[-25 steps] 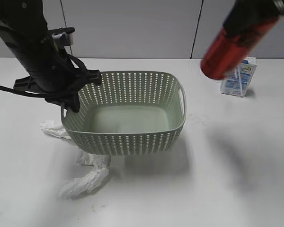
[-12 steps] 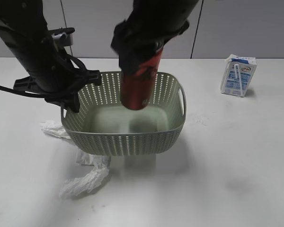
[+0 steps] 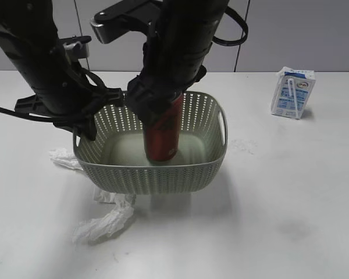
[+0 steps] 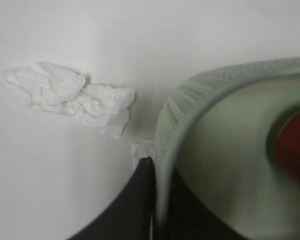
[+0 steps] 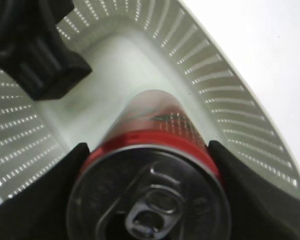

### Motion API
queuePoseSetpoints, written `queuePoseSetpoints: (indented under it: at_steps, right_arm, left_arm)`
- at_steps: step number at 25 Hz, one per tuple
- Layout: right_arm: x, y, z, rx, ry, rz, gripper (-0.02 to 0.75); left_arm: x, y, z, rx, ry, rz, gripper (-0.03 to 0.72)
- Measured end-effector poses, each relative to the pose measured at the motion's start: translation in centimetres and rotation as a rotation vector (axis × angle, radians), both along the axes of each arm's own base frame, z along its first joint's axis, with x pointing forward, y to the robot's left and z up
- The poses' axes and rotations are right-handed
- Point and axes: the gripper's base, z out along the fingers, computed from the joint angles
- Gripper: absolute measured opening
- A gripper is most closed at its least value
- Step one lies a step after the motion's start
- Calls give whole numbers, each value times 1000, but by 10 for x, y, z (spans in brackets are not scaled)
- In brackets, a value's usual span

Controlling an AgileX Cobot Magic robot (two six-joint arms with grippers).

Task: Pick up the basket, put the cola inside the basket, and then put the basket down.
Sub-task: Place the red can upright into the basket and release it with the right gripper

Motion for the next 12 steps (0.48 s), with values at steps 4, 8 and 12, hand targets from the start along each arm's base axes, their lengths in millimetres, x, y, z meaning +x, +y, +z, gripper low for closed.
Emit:
queuePoseSetpoints:
  at_steps: [4, 8, 12]
  right_arm:
    - [-3, 3, 0, 29, 27, 17, 603]
    - [-4, 4, 0, 41, 37, 17, 639]
    - [-5, 3, 13, 47, 36, 9, 639]
  left_arm:
    - [0, 0, 0, 2, 1, -1, -3]
    - [-1, 1, 0, 12, 9, -6, -3]
    - [-1, 1, 0, 12, 9, -6, -3]
